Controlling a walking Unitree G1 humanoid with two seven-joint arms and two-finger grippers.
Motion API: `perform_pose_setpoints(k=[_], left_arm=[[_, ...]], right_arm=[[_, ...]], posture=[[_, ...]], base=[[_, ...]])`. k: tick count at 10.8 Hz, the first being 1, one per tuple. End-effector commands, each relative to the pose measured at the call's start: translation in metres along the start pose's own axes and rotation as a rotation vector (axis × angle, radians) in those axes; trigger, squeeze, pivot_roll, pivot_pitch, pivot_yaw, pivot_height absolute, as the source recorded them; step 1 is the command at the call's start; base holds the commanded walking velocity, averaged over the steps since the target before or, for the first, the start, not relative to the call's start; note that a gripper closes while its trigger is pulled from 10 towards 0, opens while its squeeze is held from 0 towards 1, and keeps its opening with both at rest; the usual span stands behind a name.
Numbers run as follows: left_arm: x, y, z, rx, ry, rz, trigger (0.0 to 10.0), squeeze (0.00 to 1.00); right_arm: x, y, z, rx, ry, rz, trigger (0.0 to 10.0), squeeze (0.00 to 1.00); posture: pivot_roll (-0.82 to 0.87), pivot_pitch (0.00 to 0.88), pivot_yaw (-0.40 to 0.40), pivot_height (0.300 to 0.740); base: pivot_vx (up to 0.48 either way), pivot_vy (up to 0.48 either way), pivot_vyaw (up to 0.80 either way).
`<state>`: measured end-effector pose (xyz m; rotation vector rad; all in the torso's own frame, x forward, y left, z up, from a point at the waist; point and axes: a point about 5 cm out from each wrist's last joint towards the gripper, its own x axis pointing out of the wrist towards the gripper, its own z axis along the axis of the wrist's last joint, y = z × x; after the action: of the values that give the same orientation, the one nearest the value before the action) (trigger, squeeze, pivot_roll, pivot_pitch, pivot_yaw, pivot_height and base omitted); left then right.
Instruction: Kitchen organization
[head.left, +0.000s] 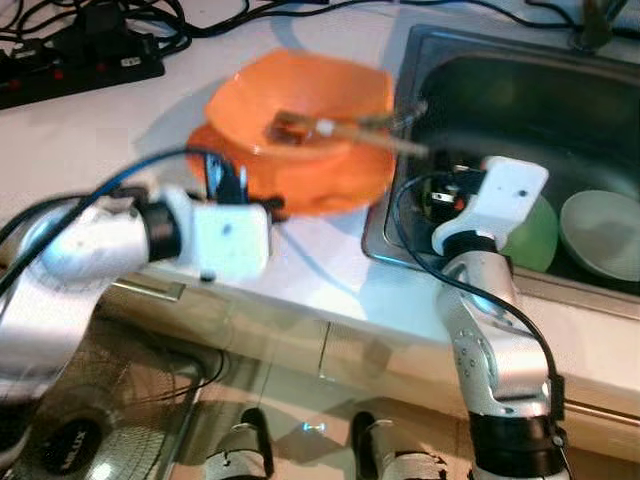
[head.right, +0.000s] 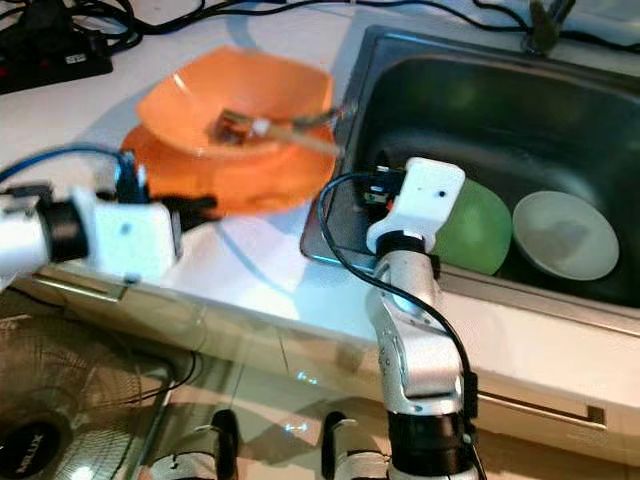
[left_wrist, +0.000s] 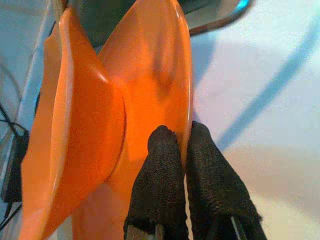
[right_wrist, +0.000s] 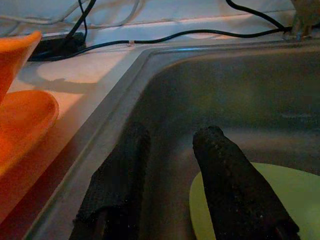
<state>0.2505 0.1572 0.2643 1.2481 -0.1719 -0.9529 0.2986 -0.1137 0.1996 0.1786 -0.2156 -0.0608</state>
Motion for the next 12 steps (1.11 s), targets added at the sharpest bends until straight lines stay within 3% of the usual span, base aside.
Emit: perform_pose_setpoints(k=[1,2,3,4,9,10,11,12], left_arm=[[0.003,-0.021,-0.003,-0.063,-0.014,-0.136,9.3,0.00],[0.002,-0.025,-0.006,-0.065,-0.002,-0.144,10.0,0.00],[0.000,-0.029,-0.009,-0.079,0.014,-0.163,10.0,0.00],[-0.001,-0.031,-0.013,-0.083,0.028,-0.165,10.0,1.00],[-0.001,-0.024,-0.022,-0.074,0.073,-0.104,10.0,1.00],[-0.006,-0.020,-0.028,-0.123,0.093,-0.052,10.0,0.13],[-0.012,-0.020,-0.034,-0.226,0.091,0.011,10.0,0.00],[-0.017,-0.021,-0.036,-0.268,0.092,0.039,10.0,0.00]], right_arm=[[-0.002,-0.005,-0.018,-0.004,0.086,-0.012,10.0,0.00],[-0.001,-0.005,-0.019,-0.005,0.085,-0.010,10.0,0.00],[-0.001,-0.005,-0.019,-0.005,0.084,-0.008,10.0,0.00],[0.000,-0.005,-0.019,-0.005,0.083,-0.007,10.0,0.00],[0.003,-0.006,-0.019,-0.012,0.073,-0.003,10.0,0.00],[0.005,-0.007,-0.019,-0.013,0.071,0.002,10.0,0.00],[0.008,-0.007,-0.019,-0.016,0.068,0.007,10.0,0.00],[0.010,-0.007,-0.018,-0.017,0.064,0.012,10.0,0.00]], posture=[[0.06,0.264,-0.033,0.740],[0.06,0.260,-0.034,0.740],[0.06,0.259,-0.035,0.740],[0.06,0.255,-0.035,0.740],[0.05,0.239,-0.048,0.740],[0.06,0.231,-0.055,0.740],[0.06,0.224,-0.064,0.740],[0.06,0.219,-0.070,0.740]], base=[[0.000,0.000,0.00],[0.000,0.000,0.00],[0.000,0.000,0.00],[0.000,0.000,0.00],[0.000,0.000,0.00],[0.000,0.000,0.00],[0.000,0.000,0.00],[0.000,0.000,0.00]])
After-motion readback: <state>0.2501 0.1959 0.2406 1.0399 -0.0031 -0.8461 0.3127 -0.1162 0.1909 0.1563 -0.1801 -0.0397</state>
